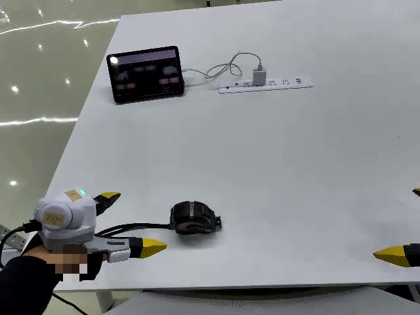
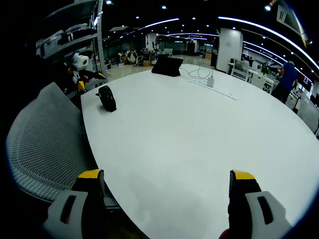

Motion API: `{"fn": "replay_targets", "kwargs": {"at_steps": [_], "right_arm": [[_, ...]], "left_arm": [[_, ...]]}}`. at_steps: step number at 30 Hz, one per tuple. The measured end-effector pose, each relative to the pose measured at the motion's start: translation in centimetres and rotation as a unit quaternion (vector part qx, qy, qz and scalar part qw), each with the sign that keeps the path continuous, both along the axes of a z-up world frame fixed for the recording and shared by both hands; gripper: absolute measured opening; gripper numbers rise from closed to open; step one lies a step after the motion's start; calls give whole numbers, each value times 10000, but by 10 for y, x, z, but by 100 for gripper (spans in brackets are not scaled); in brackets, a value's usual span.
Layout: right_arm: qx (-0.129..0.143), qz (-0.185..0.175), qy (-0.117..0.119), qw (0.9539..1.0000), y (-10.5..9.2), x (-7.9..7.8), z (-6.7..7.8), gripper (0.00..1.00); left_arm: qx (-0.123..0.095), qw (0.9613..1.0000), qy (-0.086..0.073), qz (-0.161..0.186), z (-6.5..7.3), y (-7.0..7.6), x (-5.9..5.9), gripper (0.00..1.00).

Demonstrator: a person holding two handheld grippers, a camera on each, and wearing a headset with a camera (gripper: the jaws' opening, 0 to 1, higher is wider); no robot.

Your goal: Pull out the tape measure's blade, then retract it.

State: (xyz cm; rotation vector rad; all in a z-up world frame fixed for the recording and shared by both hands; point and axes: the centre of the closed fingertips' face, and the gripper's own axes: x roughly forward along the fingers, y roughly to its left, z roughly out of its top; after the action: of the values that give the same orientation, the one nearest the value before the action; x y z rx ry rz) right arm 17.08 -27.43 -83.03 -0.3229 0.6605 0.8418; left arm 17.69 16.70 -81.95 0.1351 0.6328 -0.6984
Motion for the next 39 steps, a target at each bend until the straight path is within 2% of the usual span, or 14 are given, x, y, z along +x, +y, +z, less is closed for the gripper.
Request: {"fn": "replay_targets", "kwargs": {"at_steps": [2, 4, 7, 8, 9, 10, 12, 15, 18, 21, 25, 32, 36, 39], "right_arm": [[5, 48, 16, 10000, 1, -1, 0, 100], [23, 85, -33, 10000, 2, 1, 2, 100], [351, 452, -530, 9970, 16, 6, 18, 100], [282, 394, -461, 9978, 13, 6, 15, 100], [209, 353, -364, 9985, 12, 8, 12, 100], [146, 339, -288, 9989, 11, 8, 9, 100], [194, 373, -339, 9985, 16, 11, 10, 100], [200, 390, -286, 9986, 23, 13, 10, 100], [208, 449, -72, 9987, 33, 11, 7, 100], [194, 597, -93, 9980, 45, 13, 6, 100], [266, 740, -130, 9968, 59, 15, 7, 100], [339, 983, -175, 9944, 80, 17, 10, 100], [351, 1040, -169, 9938, 87, 20, 11, 100], [369, 1062, -198, 9935, 96, 23, 12, 100]], "left_arm": [[-46, 9999, 58, -90, 3, -3, 1, 100], [8, 9998, 66, -165, 3, -5, 3, 100], [187, 9992, 88, -354, 3, -8, 7, 100], [234, 9987, 67, -447, 4, -9, 8, 100], [274, 9973, -127, -667, 6, -15, 10, 100], [321, 9969, -111, -712, 6, -16, 9, 100], [418, 9962, 25, -765, 2, -20, 11, 100], [580, 9937, 92, -954, -3, -26, 12, 100], [692, 9904, 185, -1183, -8, -35, 11, 100], [823, 9858, 299, -1432, -13, -42, 12, 99], [880, 9826, 397, -1587, -18, -47, 16, 96], [1103, 9747, 509, -1876, -22, -54, 18, 89], [1189, 9700, 572, -2043, -23, -60, 19, 82], [1337, 9638, 556, -2240, -25, -67, 21, 81]]}}
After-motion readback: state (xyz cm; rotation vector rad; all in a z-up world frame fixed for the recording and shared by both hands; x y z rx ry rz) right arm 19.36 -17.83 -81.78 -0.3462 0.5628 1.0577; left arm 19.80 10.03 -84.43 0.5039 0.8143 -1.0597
